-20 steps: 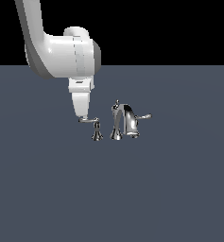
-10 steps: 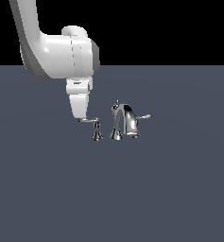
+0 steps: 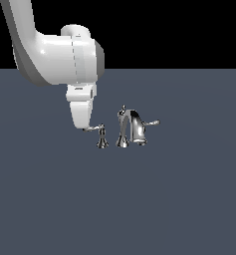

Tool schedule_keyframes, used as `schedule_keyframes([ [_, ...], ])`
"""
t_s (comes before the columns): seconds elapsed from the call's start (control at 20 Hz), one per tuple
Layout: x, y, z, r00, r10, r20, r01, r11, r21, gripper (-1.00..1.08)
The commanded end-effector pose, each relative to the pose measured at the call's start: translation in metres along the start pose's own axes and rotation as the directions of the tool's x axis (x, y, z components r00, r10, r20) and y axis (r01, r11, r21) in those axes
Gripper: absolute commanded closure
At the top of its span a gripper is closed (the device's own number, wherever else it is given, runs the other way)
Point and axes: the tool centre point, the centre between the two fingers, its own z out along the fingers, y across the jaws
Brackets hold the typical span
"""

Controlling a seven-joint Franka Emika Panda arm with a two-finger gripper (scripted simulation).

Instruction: Turn on the faucet by rotating a designated handle.

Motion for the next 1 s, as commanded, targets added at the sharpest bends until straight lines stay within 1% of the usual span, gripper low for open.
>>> schedule_keyframes([
  [0.0,0.001,0.003,0.000,1.000,-0.001,0.000,0.001,1.000,-0.001,1.08],
  [0.8,0.011,0.056,0.000,1.000,-0.011,0.002,0.011,1.000,-0.010,1.08],
  [0.85,0.011,0.056,0.000,1.000,-0.011,0.002,0.011,1.000,-0.010,1.08],
  [0.9,0.004,0.052,0.000,1.000,-0.020,0.005,0.020,1.000,-0.007,1.08],
  [0.95,0.009,0.054,0.000,1.000,-0.019,0.005,0.019,1.000,-0.007,1.08],
])
